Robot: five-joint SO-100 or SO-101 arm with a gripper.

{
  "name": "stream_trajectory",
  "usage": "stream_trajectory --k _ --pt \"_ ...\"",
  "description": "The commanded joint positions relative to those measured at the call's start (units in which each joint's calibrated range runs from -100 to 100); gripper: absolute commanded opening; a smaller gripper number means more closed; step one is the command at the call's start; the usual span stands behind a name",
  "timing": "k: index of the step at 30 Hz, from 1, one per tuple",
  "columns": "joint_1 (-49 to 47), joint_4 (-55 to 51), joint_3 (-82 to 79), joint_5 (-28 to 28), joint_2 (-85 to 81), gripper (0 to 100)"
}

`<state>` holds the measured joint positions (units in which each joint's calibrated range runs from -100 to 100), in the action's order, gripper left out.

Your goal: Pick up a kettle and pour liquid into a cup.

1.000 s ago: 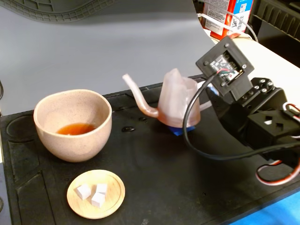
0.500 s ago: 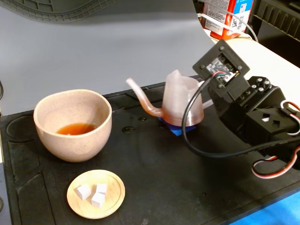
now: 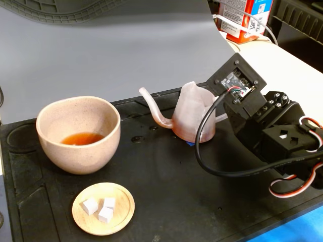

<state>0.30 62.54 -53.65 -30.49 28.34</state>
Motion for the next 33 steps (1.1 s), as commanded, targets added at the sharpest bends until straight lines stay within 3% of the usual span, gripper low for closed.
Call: stream_trajectory --k 1,11,12,17,27,33 --pt "-0.3 0.7 1.4 0.0 -0.2 1" --pt "-0.3 0.7 1.4 0.2 0.0 2" --pt "-0.3 0.6 1.2 0.2 0.0 9" --pt "-0.3 0.6 1.0 0.1 0.0 23" --pt "-1.6 0.6 -0.3 -0.2 -0.3 23" --pt "-1.3 0.5 -9.8 -0.2 -10.3 18"
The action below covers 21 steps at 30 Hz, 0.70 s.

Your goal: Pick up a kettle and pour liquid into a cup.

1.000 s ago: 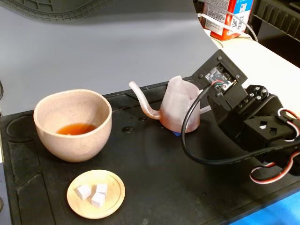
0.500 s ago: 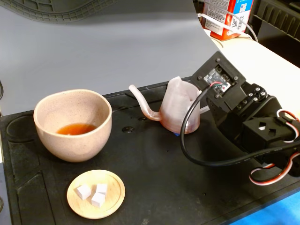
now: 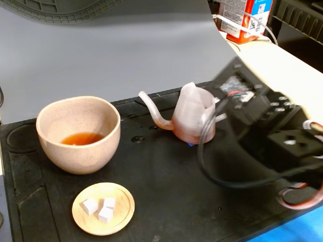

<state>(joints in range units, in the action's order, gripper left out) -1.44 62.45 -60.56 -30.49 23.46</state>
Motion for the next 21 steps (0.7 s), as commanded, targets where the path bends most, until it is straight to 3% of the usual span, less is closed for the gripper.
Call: stream_trajectory --k 1,5,7,11,15,17,21 --pt "0.6 0.7 -6.3 -0.2 -8.4 18" --pt "0.1 0.8 -19.7 -2.7 -23.0 16" --pt "0.2 0.7 -25.2 -2.7 -36.4 1" --pt "0.0 -0.2 -34.2 -6.9 -59.9 1" --pt "-1.8 -0.3 -35.5 -12.8 -73.1 1" --pt "-1.8 -8.9 -33.3 -15.6 -84.6 1" --pt "-1.7 -52.1 -26.6 -16.2 -114.2 1"
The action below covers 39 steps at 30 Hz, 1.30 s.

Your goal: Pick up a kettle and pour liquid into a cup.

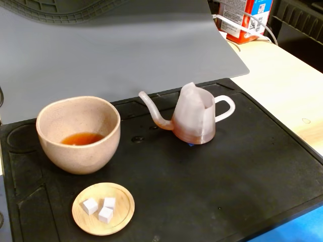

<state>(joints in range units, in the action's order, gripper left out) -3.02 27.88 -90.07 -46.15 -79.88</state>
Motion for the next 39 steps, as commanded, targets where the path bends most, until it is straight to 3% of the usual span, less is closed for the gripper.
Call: stream_trajectory --k 1,5,8,14,16,39 --pt "0.3 -24.5 1.0 -2.1 -17.6 1" --pt "-0.2 -26.3 -9.8 -4.8 -18.2 1" --pt "-0.2 -50.8 -9.8 -8.0 -18.9 1" --pt "0.3 -96.8 -9.8 -8.1 -18.2 1" --pt "0.3 -102.6 -9.8 -7.9 -18.2 1" --pt "0.2 -103.1 -9.8 -7.7 -18.8 1"
